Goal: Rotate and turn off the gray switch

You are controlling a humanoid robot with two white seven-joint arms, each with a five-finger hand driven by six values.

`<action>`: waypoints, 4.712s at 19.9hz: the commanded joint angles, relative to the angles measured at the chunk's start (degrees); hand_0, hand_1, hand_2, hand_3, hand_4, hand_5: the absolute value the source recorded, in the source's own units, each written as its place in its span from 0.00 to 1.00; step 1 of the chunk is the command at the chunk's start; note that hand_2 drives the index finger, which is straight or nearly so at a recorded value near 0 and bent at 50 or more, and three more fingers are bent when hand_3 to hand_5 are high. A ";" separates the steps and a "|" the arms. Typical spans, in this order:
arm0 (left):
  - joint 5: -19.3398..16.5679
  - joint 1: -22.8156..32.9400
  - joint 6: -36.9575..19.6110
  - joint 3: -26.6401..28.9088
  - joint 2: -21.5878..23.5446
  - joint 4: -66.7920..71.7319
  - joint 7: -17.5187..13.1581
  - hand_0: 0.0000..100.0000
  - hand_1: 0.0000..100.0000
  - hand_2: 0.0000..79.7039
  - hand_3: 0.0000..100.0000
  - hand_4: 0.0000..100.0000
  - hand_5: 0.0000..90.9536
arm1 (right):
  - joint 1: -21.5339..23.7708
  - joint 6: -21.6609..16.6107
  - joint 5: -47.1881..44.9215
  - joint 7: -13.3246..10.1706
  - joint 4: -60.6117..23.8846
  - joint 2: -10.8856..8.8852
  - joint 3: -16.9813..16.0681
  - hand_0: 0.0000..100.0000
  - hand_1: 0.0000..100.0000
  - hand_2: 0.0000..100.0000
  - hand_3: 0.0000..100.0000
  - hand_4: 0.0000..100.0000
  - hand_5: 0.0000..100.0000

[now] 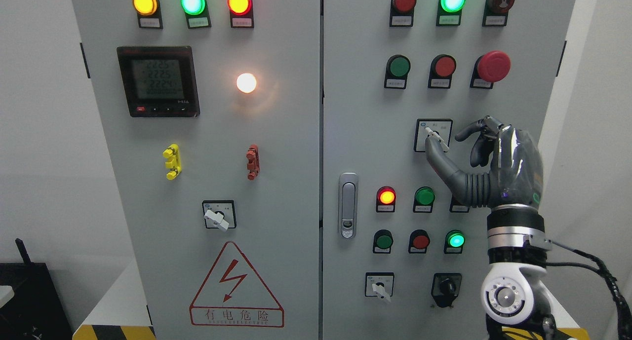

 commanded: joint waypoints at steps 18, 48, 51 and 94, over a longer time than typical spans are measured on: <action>1.14 -0.53 -0.05 0.44 -0.04 -1.40 -0.05 0.12 0.39 0.00 0.00 0.00 0.00 | -0.46 0.03 0.37 -0.01 1.04 0.05 2.06 0.11 0.48 0.59 1.00 1.00 1.00; 1.14 -0.53 -0.05 0.44 0.04 -1.40 -0.05 0.12 0.39 0.00 0.00 0.00 0.00 | -1.26 1.97 0.99 0.08 1.04 0.13 2.41 0.16 0.50 0.62 1.00 1.00 1.00; 1.14 -0.53 -0.05 0.44 0.04 -1.40 -0.05 0.12 0.39 0.00 0.00 0.00 0.00 | -1.34 2.05 0.90 0.08 1.04 0.05 2.41 0.16 0.50 0.62 1.00 1.00 1.00; 1.14 -0.53 -0.05 0.44 0.04 -1.40 -0.05 0.12 0.39 0.00 0.00 0.00 0.00 | -1.61 3.37 1.78 0.17 1.21 0.22 2.85 0.24 0.52 0.64 1.00 1.00 1.00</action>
